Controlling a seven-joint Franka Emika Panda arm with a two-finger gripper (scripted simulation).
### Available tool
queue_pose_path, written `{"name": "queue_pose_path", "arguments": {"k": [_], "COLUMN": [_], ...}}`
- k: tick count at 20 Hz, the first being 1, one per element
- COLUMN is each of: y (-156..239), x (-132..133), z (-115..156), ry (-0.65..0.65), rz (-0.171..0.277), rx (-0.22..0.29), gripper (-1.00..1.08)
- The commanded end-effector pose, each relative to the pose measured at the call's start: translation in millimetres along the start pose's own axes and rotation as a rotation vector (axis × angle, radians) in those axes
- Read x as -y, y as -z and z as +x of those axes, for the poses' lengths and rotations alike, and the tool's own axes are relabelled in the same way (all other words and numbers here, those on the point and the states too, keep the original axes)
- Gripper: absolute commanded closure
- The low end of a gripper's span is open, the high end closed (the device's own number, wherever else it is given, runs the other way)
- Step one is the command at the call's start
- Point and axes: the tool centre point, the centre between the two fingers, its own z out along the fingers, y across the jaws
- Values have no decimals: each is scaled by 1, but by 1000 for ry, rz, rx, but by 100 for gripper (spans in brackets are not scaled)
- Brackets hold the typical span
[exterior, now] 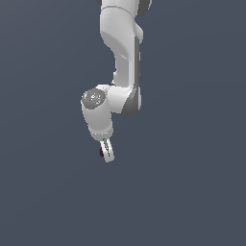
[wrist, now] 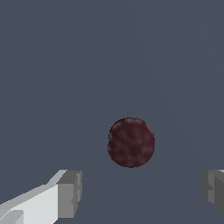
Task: Pick up the object and move it to a goal position.
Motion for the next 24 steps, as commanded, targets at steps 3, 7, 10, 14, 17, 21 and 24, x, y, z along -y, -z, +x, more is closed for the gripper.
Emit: {"name": "queue_pose_path", "arguments": {"k": [3, 7, 10, 14, 17, 21, 24], "y": [-5, -7, -8, -11, -21, -43, -54], "x": [-1, -2, -2, -2, -3, -3, -3], "z": [7, 11, 11, 11, 11, 11, 11], "ry": [-72, -105, -112, -107, -109, -112, -112], "rz": [1, 2, 2, 1, 1, 1, 2], "rx": [-7, -11, -11, -11, -11, -11, -11], "gripper": [-92, -92, -92, -92, -92, -92, -92]}}
